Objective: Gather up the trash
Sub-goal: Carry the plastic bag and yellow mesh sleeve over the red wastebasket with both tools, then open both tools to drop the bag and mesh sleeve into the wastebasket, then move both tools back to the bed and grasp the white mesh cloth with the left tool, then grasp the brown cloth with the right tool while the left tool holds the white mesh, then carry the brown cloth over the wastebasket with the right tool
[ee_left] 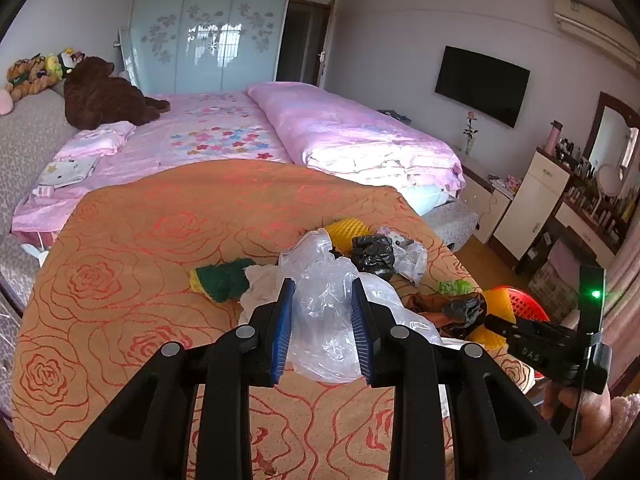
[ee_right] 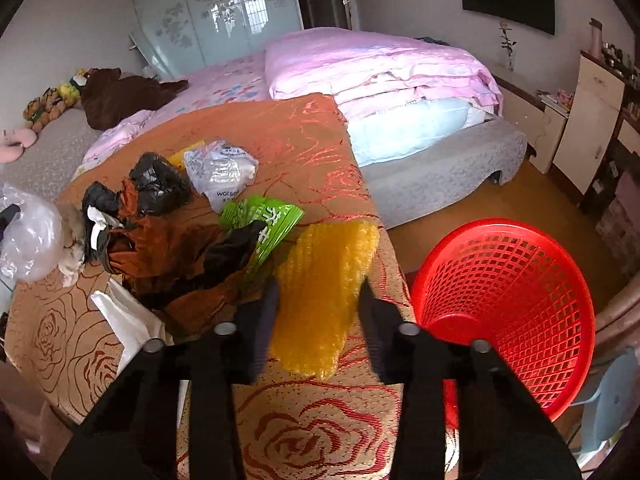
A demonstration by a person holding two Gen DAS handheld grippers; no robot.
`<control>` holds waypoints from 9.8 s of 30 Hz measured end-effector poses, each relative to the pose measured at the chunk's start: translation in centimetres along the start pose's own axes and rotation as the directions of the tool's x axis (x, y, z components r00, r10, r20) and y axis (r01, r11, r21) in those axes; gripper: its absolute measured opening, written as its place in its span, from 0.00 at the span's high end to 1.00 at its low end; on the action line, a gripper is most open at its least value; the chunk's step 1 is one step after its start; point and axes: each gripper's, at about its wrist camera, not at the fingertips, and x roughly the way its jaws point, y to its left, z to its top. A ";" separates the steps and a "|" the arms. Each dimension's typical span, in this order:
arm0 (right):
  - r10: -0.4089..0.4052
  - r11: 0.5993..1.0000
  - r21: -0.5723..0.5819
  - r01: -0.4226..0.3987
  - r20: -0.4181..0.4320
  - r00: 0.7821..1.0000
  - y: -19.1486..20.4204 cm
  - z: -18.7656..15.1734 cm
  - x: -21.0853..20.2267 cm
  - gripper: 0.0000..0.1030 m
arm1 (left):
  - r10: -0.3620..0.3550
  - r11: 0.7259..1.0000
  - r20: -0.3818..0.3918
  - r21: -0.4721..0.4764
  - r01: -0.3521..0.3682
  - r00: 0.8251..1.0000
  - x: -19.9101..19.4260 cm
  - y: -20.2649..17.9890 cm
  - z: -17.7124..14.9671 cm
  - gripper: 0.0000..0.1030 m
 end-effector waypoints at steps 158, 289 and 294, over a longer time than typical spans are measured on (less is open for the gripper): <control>-0.051 0.997 0.063 0.045 0.098 0.994 -3.2 0.6 -3.7 0.17 | 0.094 0.995 -0.086 0.027 -0.092 0.992 4.3 3.0 1.9 0.20; -0.186 0.976 0.147 0.160 0.183 0.965 -9.4 4.1 -8.3 0.60 | -0.262 0.893 -0.174 0.329 0.307 0.949 9.3 -19.5 3.0 0.76; -0.212 0.967 0.182 0.181 0.166 0.963 -11.5 3.1 -8.3 0.60 | -0.278 0.869 -0.213 0.359 0.339 0.937 10.4 -22.1 2.1 0.76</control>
